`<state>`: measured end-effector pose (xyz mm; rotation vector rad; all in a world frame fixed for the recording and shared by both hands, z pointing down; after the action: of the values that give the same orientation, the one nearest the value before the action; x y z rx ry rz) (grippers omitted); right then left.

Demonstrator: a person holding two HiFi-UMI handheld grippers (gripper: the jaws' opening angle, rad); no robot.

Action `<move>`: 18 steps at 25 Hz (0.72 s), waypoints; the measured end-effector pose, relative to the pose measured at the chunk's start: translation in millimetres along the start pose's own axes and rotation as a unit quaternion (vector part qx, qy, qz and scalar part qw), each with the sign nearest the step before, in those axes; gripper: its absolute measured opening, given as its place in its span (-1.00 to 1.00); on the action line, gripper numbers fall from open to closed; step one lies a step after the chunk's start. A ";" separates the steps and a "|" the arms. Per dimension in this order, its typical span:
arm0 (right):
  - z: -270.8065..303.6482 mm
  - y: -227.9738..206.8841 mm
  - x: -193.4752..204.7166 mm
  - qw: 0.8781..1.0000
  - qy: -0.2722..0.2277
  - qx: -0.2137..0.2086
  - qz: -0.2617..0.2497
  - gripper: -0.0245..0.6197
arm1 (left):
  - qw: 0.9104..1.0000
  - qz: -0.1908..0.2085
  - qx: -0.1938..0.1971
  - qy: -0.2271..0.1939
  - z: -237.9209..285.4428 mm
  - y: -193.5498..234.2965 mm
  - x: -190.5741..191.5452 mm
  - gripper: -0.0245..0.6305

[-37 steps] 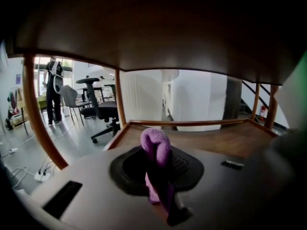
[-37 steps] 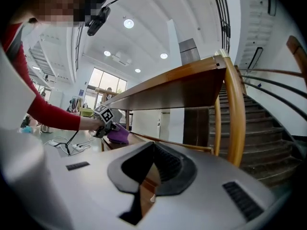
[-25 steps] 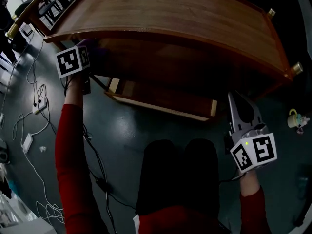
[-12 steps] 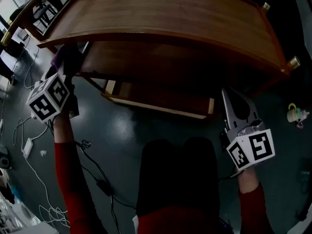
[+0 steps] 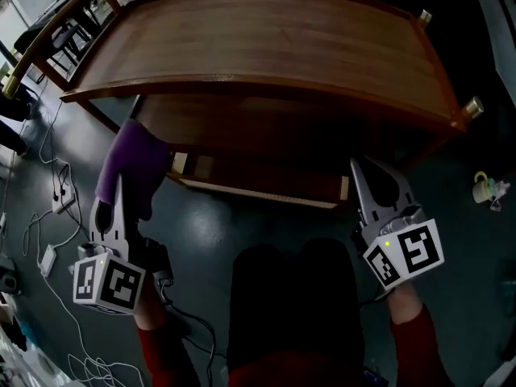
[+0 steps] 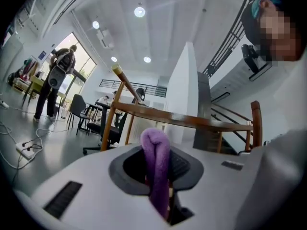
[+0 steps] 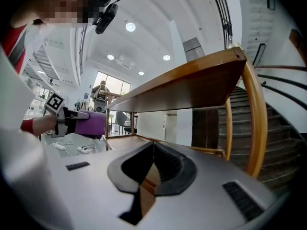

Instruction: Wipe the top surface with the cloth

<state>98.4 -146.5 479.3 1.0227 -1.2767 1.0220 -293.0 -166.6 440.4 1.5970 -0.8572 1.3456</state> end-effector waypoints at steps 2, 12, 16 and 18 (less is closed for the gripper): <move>0.1 -0.3 0.7 1.000 -0.001 -0.001 0.000 -0.89 | 1.000 -0.003 0.013 0.017 0.2 -15.2 15.0 -0.73; -4.1 -4.7 -0.7 1.000 0.004 -0.024 0.020 -0.89 | 0.997 -0.024 0.060 0.038 17.6 -65.3 27.4 -0.73; -21.2 -3.8 -34.8 0.998 0.024 -0.037 0.036 -0.89 | 0.995 -0.037 0.062 0.072 14.2 -95.6 8.7 -0.73; -37.0 3.9 -53.4 0.997 0.036 -0.043 0.058 -0.89 | 0.992 -0.054 0.066 0.092 6.6 -112.1 -2.4 -0.73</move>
<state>101.9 -110.9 424.9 0.8472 -1.3211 1.0728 -190.0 -128.0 417.9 1.5678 -0.5740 1.4711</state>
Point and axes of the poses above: the fingertips, and each gripper's own axes: z forward along the fingers, y to its left, x out of its underside, the point moved 7 cm from there along -z, backward along the fingers, and after that the axes turned 9 degrees about x, right-handed, at the moved point
